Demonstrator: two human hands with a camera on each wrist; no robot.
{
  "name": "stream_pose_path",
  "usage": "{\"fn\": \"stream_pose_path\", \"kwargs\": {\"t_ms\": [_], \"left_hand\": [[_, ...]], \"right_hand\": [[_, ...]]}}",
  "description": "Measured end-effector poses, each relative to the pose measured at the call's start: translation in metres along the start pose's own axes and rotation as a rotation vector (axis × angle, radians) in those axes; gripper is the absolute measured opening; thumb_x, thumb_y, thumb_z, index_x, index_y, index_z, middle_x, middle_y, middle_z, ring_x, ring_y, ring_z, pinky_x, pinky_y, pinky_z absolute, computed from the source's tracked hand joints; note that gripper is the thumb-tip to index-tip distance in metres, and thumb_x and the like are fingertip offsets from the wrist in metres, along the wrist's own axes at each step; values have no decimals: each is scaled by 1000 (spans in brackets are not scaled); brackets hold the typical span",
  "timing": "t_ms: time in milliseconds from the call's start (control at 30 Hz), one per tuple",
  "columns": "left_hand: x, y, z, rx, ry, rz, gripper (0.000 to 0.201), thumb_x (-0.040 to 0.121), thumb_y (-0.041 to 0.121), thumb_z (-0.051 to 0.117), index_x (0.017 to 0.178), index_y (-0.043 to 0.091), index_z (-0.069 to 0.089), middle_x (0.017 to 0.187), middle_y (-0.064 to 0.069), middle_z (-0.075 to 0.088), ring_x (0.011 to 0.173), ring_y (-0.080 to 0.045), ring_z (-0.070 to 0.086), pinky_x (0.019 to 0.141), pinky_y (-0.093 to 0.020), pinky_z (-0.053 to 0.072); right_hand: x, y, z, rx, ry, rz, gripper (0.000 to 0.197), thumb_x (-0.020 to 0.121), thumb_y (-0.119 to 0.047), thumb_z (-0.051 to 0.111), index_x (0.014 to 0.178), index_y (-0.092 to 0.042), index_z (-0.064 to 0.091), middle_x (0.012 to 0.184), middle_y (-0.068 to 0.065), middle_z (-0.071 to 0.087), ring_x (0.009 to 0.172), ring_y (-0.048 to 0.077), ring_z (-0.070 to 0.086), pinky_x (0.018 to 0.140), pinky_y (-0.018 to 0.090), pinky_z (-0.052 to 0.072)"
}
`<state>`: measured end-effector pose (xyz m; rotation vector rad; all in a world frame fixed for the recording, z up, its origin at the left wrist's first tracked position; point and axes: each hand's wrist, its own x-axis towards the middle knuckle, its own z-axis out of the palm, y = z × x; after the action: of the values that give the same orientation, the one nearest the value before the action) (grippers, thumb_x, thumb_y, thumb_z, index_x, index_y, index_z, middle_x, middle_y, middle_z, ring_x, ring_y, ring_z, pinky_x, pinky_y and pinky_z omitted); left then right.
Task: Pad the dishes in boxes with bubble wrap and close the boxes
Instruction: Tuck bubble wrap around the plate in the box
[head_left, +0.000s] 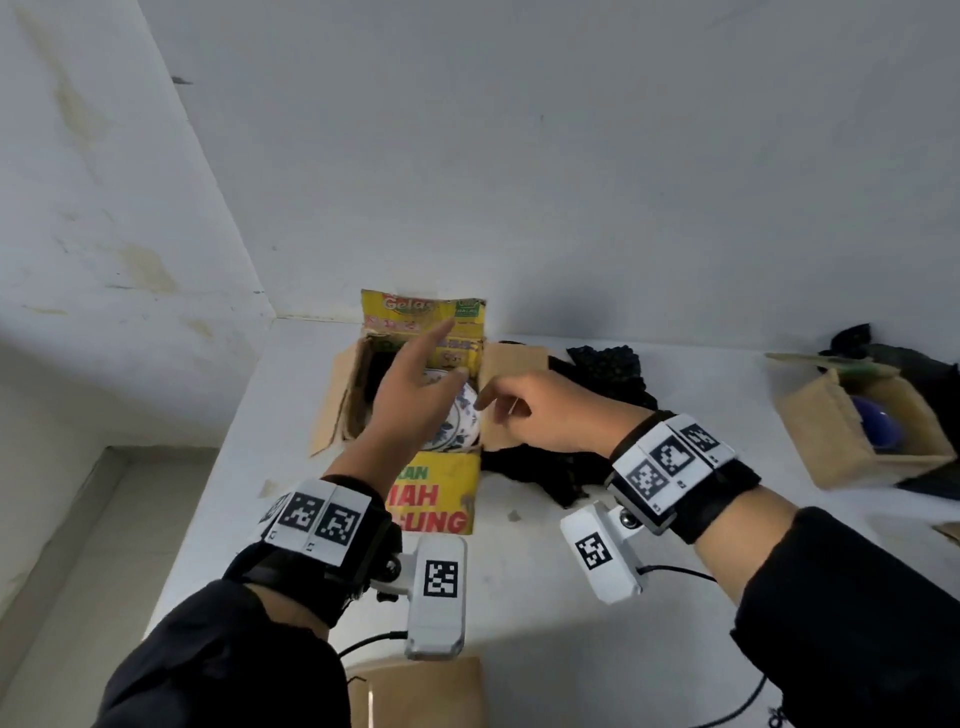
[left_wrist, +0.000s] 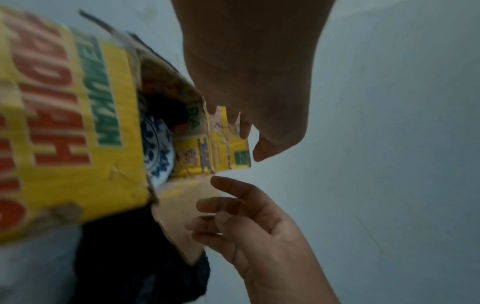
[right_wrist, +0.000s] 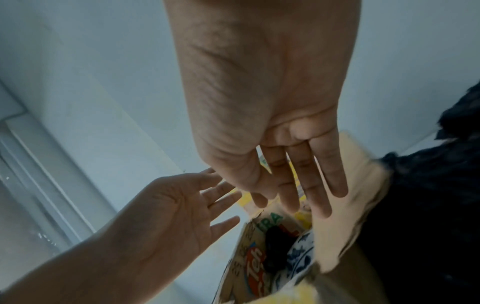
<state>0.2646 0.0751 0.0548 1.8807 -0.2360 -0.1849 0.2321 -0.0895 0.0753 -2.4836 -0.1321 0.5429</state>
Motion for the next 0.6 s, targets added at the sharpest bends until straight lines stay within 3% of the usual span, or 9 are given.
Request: {"fn": "stream_pose_path", "kwargs": {"t_ms": [67,100,200,300,367,500,600], "left_hand": [[1,13,26,-117,-70,-1,53,93,15,55,141,31,40,141,8,43,121,1,49,98,-23,44],[1,20,40,-168,-96,-3,51,94,14,54,140,30,40,143,9,41,124,5,44,102,-22,39],[9,32,84,-228,-141,-24,46,94,11,53,138,25,44,143,4,43,134,-8,36,112,-30,30],[15,35,125,-162,-203,-19,45,93,9,53,137,19,46,139,1,48,132,-11,39,109,-27,31],[19,31,148,-52,-237,-7,46,92,10,55,137,18,47,137,3,49,131,-10,41,104,-23,32],[30,14,190,263,-273,12,53,89,15,57,140,21,42,143,2,43,133,-12,38,100,-17,28],[40,2,214,467,-269,36,62,87,14,58,144,21,34,153,0,28,140,-17,28,105,-25,32]], "right_hand": [[-15,25,-13,20,56,11,31,87,-7,46,107,-25,62,98,1,64,88,20,60,81,31,49],[-21,38,-19,28,85,18,31,87,-7,46,106,-25,63,97,1,64,88,20,61,83,33,50],[-35,84,-36,51,168,87,32,85,-5,49,104,-27,62,95,-3,60,82,15,58,84,33,49],[-40,130,-44,-10,241,184,41,84,-9,55,121,-27,54,114,-2,52,100,15,54,90,32,47],[-39,154,-45,-47,262,229,50,83,-11,56,130,-25,45,129,1,45,116,19,49,95,36,45],[-27,184,-43,-118,272,256,64,81,-11,57,139,-25,33,143,3,33,124,25,42,90,39,47],[-12,202,-35,-135,297,250,71,82,-14,59,143,-27,26,147,3,28,125,28,40,88,42,48]]}}
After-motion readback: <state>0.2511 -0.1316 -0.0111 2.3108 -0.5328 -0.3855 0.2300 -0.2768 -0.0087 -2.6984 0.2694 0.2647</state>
